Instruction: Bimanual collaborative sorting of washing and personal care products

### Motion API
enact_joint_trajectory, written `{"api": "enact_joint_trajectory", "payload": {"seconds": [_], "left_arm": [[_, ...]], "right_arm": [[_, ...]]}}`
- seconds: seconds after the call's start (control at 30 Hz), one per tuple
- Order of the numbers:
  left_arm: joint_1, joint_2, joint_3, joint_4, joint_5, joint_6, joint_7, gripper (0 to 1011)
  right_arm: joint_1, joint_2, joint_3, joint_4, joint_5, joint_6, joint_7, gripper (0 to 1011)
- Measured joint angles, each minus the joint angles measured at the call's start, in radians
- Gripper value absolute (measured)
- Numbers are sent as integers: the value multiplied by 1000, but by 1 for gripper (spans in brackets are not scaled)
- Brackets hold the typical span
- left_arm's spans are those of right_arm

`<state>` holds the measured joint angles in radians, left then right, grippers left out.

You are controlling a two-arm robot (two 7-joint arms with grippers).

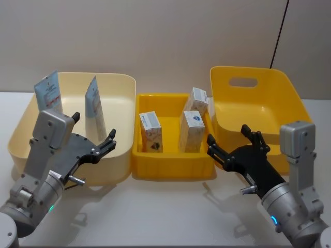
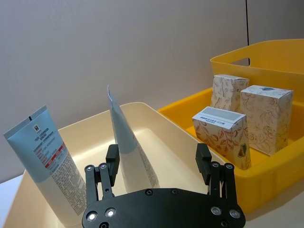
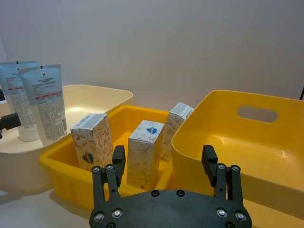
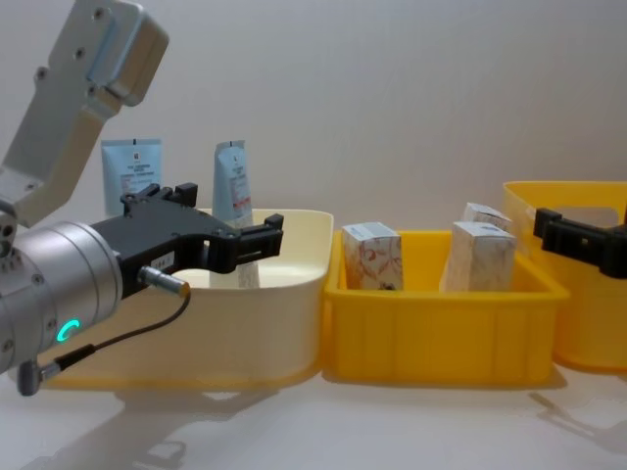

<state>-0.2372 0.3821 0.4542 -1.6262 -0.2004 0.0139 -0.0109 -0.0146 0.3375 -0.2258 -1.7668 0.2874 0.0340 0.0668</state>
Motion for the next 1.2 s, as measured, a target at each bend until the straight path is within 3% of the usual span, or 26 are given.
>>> {"api": "enact_joint_trajectory", "payload": {"seconds": [1.2], "left_arm": [[0, 0, 0, 0, 0, 0, 0, 1003]], "right_arm": [[3, -2, -3, -2, -3, 8, 0, 1001]]}}
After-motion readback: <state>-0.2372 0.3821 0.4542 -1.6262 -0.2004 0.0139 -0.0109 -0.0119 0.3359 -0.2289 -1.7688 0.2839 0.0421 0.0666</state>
